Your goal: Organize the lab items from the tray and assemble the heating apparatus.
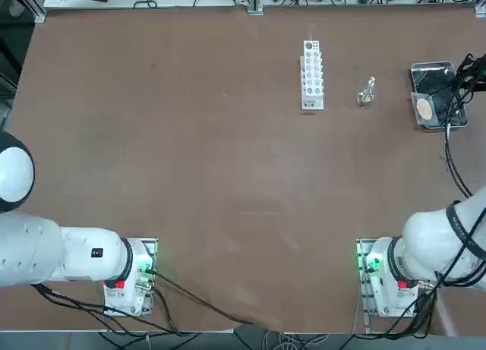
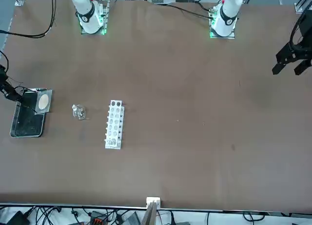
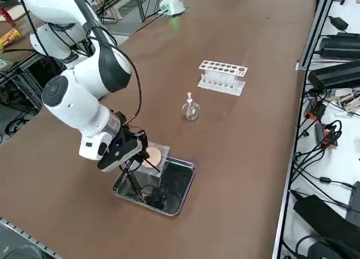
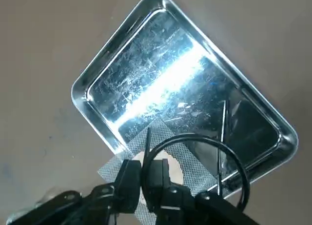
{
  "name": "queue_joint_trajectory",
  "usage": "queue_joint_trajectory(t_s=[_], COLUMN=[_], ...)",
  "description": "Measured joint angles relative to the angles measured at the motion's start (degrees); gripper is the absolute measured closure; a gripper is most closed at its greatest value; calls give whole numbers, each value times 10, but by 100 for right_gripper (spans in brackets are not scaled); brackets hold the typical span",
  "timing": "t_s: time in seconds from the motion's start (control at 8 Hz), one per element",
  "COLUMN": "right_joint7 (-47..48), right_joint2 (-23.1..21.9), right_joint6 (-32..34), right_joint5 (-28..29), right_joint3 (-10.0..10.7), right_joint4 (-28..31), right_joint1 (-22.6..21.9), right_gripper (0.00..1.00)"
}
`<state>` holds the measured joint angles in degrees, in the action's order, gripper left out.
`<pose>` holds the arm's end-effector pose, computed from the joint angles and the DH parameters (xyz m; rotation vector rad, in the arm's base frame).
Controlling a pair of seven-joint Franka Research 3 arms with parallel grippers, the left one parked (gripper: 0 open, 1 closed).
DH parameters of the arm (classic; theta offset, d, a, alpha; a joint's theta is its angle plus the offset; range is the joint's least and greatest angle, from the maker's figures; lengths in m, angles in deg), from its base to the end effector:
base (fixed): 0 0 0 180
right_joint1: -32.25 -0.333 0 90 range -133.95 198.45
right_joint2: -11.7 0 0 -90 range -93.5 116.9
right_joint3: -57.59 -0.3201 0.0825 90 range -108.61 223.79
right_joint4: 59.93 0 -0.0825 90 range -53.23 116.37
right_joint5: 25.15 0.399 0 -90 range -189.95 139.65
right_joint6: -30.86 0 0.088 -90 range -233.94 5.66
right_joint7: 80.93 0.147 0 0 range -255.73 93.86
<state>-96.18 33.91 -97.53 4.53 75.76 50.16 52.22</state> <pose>0.5184 -0.3631 0.2520 -2.6937 1.0027 -0.1391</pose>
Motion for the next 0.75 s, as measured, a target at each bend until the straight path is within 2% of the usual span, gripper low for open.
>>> queue_joint_trajectory(t_s=[0.25,0.75], right_joint7=[0,0], right_joint2=[0,-2], right_joint6=[0,0], right_joint5=[-19,-24], right_joint3=[0,0], right_joint4=[0,-3], right_joint1=[0,-1], right_gripper=[92,93])
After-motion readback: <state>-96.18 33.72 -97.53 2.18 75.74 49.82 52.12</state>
